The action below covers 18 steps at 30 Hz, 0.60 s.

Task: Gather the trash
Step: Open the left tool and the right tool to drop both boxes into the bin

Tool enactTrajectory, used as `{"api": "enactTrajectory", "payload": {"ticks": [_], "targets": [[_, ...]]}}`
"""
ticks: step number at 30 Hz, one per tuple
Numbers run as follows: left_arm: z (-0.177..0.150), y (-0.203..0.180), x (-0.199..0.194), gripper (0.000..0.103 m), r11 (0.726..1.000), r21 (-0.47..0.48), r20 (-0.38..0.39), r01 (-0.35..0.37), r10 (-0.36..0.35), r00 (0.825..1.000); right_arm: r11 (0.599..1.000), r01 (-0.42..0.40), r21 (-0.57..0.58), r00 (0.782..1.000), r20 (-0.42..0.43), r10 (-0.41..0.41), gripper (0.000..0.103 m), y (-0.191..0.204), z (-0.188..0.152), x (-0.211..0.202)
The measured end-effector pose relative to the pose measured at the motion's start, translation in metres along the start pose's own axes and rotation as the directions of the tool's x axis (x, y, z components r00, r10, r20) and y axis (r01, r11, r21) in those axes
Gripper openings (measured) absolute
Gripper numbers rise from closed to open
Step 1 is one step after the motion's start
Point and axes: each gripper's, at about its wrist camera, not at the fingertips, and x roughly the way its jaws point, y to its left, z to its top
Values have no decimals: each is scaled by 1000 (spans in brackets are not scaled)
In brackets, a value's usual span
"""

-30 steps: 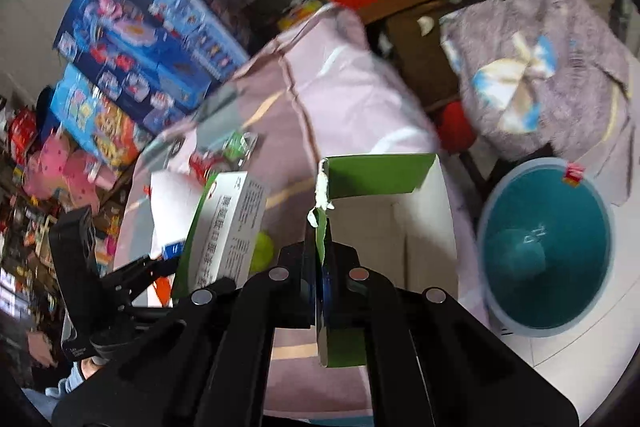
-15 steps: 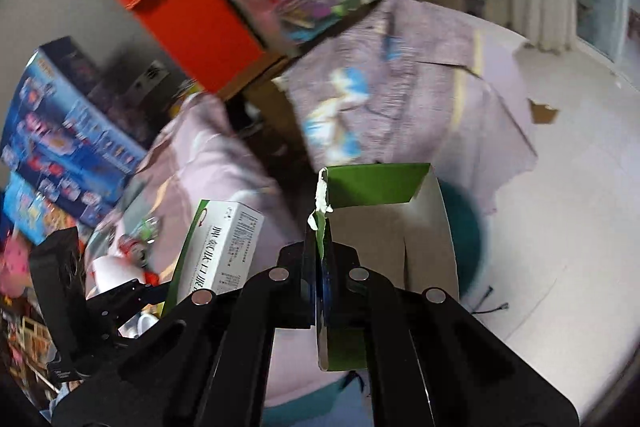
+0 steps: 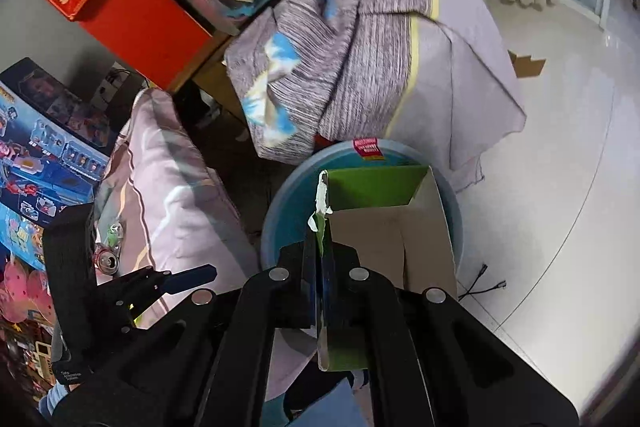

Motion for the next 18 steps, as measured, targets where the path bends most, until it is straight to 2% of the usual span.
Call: {"api": "enactTrajectory", "payload": {"ticks": [7,11,15,18], "targets": [[-4,12,5,77,999,-39,-13,1,-1,1000,1000,2,12,999,-40,-1,3,-7,1,20],[-9,15,-1,88,999,-41,7,-12,12,1000,1000,9,14,998,-64,-8,3,-7,-3,29],[-12,18,-7,88,998,-56,19,-4,5,1000,1000,4,11,997,-72,-3,3,-4,-3,34],[-14,22,-13,89,998,-66,32,6,-4,999,1000,0,4,997,-77,1,9,2,-2,37]]}}
